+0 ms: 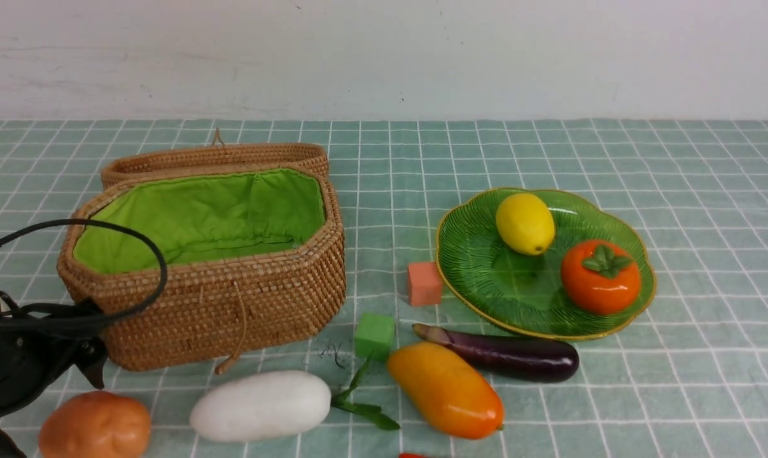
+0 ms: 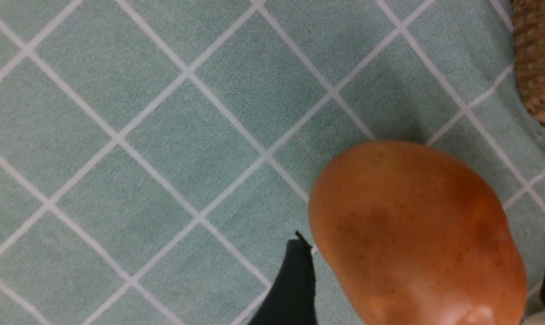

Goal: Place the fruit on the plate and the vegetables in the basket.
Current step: Grab a potato with your left arm and place it in the basket on the left

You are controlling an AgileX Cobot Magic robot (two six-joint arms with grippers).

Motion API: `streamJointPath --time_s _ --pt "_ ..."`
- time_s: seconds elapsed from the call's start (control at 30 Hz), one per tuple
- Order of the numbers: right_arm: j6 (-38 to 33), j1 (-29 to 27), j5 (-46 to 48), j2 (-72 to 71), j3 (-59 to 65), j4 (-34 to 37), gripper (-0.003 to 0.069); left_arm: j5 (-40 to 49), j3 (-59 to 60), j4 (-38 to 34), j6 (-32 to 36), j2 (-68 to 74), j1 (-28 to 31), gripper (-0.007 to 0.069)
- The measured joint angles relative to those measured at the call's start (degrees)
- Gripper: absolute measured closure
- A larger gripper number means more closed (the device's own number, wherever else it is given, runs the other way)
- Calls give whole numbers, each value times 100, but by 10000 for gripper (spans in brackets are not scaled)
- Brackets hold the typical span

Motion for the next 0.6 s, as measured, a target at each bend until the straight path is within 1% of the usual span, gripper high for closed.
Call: streamJointPath --time_s 0.27,0.43,0.5,0.6 --pt "5 0 0 0 0 0 426 -257 -17 -5 -43 594 0 -29" --pt "5 0 0 0 0 0 424 -295 -97 203 -32 905 0 -15" --pt "5 0 0 0 0 0 424 -276 -129 238 46 945 0 6" --pt "5 0 0 0 0 0 423 -276 -135 252 143 945 0 12"
